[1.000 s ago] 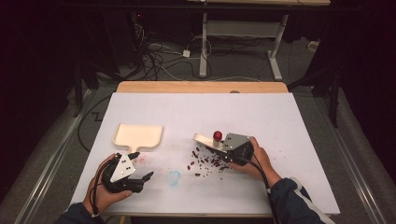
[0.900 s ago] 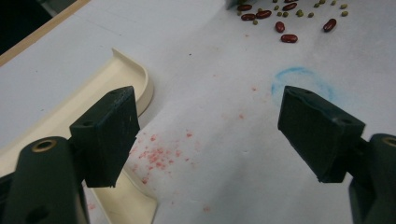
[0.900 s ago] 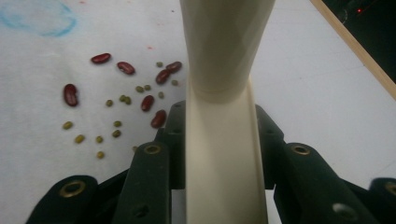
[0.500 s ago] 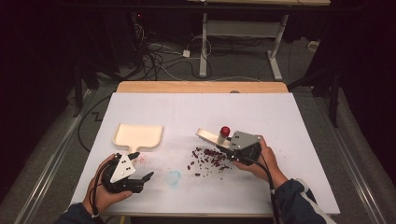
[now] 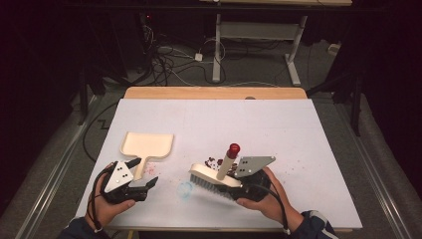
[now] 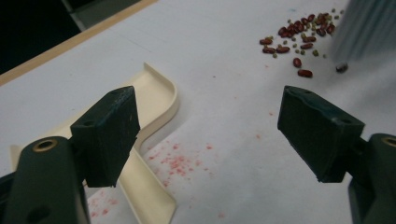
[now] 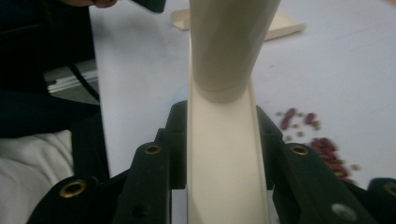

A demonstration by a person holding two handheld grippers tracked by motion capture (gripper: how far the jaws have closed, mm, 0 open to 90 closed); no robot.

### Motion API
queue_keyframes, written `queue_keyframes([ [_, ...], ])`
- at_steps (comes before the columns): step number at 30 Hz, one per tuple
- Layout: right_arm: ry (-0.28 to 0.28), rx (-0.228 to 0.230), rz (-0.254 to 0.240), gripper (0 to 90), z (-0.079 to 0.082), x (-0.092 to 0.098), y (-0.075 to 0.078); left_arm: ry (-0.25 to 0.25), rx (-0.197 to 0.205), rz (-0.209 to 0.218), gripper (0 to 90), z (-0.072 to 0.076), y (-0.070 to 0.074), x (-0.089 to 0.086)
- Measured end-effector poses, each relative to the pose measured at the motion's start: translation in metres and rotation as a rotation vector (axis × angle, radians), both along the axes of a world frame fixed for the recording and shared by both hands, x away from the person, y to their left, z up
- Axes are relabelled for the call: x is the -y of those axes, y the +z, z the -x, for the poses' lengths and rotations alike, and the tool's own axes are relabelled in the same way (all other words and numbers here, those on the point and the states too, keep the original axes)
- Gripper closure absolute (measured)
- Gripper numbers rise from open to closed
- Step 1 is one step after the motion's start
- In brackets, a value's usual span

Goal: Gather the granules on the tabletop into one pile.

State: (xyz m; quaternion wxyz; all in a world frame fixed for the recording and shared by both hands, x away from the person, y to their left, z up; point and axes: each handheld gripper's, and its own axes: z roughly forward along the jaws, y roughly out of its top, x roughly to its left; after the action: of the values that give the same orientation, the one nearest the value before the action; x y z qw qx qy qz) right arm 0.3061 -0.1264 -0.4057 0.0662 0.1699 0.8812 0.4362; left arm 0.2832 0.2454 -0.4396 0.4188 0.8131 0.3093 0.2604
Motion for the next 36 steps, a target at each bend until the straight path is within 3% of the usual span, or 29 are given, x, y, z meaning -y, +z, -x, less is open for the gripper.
queue_keyframes([
  [3, -0.011, -0.034, 0.007, 67.3, 0.0, -0.007, -0.007, 0.017, -0.001, 0.025, 20.3, -0.001, 0.0, -0.004],
  [7, -0.037, -0.059, 0.042, 67.3, -0.006, -0.017, -0.023, 0.015, -0.009, 0.012, 20.3, -0.002, -0.001, -0.003],
  [9, -0.058, -0.001, 0.071, 67.3, -0.008, -0.019, -0.026, 0.009, -0.007, -0.001, 20.3, -0.002, -0.002, -0.002],
  [14, -0.103, -0.037, 0.058, 67.2, -0.024, -0.009, -0.028, 0.012, -0.016, -0.006, 20.3, -0.003, -0.003, -0.002],
  [20, -0.191, -0.027, 0.06, 67.2, -0.047, 0.009, -0.027, 0.01, -0.025, -0.006, 20.3, -0.004, -0.004, -0.001],
  [25, -0.224, -0.034, 0.057, 67.2, -0.053, 0.016, -0.026, 0.0, -0.031, -0.017, 20.3, -0.004, -0.005, 0.001],
  [32, -0.201, -0.007, 0.055, 67.2, -0.051, 0.023, -0.018, -0.011, -0.034, -0.023, 20.3, -0.004, -0.006, 0.003],
  [35, -0.158, 0.022, 0.052, 67.2, -0.045, 0.025, -0.012, -0.013, -0.036, -0.026, 20.3, -0.004, -0.006, 0.003],
  [36, -0.091, 0.029, 0.027, 67.2, -0.039, 0.027, -0.01, -0.013, -0.035, -0.028, 20.3, -0.004, -0.006, 0.003],
])
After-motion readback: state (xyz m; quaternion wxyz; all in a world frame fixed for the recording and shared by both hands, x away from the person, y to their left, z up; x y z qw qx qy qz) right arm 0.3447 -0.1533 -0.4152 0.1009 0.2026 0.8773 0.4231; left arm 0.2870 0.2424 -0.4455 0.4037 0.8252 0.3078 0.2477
